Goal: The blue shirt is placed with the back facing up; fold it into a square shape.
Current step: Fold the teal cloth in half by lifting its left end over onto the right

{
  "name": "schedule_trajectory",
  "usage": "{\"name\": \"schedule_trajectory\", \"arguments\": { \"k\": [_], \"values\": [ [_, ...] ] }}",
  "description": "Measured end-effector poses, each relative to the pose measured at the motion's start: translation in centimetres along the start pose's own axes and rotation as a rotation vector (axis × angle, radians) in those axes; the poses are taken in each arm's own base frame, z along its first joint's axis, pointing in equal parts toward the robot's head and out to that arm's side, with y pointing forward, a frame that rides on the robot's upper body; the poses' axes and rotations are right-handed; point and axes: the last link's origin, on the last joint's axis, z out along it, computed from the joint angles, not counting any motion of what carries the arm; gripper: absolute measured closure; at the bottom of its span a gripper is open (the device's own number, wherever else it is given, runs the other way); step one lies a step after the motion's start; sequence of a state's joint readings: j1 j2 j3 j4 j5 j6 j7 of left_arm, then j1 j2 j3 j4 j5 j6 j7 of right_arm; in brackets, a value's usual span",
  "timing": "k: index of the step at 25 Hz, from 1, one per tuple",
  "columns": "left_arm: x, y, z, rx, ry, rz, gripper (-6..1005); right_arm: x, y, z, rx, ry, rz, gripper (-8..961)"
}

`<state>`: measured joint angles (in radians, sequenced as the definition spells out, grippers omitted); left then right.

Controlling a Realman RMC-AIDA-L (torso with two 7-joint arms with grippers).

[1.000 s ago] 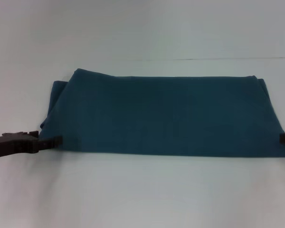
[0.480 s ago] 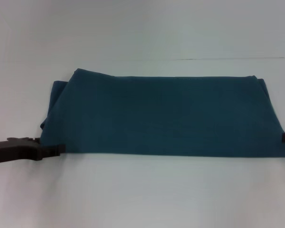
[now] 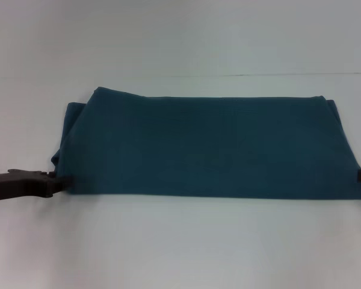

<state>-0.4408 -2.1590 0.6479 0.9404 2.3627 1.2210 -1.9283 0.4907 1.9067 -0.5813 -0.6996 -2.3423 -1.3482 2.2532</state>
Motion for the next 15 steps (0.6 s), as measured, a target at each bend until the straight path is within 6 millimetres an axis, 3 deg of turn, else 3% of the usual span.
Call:
{"name": "schedule_trajectory", "arguments": {
  "k": [4, 15],
  "values": [
    [0.07, -0.10, -0.02, 0.005, -0.003, -0.001, 766, 0.09, -0.07, -0.04, 0.001, 0.000, 0.003, 194],
    [0.46, -0.23, -0.16, 0.013, 0.001, 0.002, 985, 0.19, -0.07, 0.16, 0.003, -0.004, -0.004, 195]
  ]
}}
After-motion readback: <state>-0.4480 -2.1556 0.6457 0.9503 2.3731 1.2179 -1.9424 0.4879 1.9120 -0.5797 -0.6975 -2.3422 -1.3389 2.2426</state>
